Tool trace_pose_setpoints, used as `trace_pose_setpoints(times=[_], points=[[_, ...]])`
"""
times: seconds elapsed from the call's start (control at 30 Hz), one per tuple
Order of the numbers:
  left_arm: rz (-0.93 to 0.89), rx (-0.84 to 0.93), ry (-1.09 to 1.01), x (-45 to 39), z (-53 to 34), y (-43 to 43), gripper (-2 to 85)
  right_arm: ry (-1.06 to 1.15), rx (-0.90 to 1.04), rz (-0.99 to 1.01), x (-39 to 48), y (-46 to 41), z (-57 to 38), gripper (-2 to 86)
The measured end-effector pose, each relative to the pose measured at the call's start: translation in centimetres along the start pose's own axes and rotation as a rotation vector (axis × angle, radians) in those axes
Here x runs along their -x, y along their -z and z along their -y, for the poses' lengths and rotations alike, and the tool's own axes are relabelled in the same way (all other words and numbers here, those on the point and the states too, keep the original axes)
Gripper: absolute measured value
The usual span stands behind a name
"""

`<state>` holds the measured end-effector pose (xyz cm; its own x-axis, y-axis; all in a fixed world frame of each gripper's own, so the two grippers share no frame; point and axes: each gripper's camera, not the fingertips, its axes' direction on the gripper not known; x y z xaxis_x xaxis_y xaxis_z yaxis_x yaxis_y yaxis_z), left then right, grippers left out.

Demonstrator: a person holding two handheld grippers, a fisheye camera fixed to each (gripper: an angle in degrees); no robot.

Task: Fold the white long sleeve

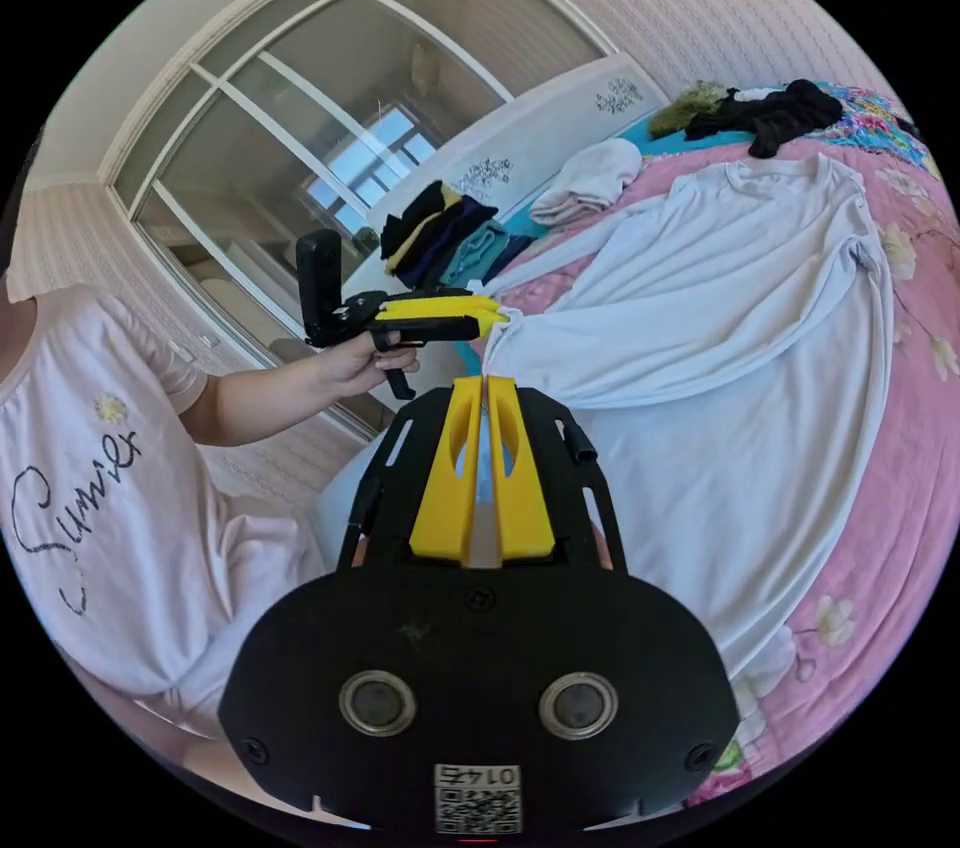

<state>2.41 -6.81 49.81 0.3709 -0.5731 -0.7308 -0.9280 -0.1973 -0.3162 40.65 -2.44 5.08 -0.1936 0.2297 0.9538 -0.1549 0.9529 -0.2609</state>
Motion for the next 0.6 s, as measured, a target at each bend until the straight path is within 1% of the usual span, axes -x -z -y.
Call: trace_pose_setpoints(times=[0.17, 0.3, 0.37, 0.43, 0.5, 0.53, 0.6], points=[[-0.070, 0.063, 0.064, 3.2, -2.5, -3.1, -0.1, 0.006, 0.174, -0.106, -1.2, -7.9, -1.6, 1.3], [-0.094, 0.168, 0.063, 6.1, -3.5, -4.3, 0.4, 0.004, 0.285, -0.054, -4.0, -12.5, -3.5, 3.7], [-0.092, 0.181, 0.064, 7.8, -3.9, -4.0, 0.4, -0.013, 0.315, -0.062, -5.9, -13.3, -4.4, 5.1], [-0.073, 0.196, 0.069, 9.7, -3.7, -3.7, 0.2, -0.030, 0.308, -0.121, -8.2, -12.9, -4.9, 5.7], [-0.049, 0.167, 0.027, 12.1, -1.8, -3.7, -0.5, -0.027, 0.223, -0.291, -11.6, -10.6, -4.7, 6.8], [-0.048, 0.153, 0.012, 12.7, -0.9, -3.9, -0.6, -0.017, 0.196, -0.346, -12.4, -10.0, -4.5, 7.2], [-0.052, 0.091, -0.031, 14.7, 3.7, -5.6, -0.7, 0.051, 0.134, -0.558, -16.3, -8.2, -3.0, 8.8]])
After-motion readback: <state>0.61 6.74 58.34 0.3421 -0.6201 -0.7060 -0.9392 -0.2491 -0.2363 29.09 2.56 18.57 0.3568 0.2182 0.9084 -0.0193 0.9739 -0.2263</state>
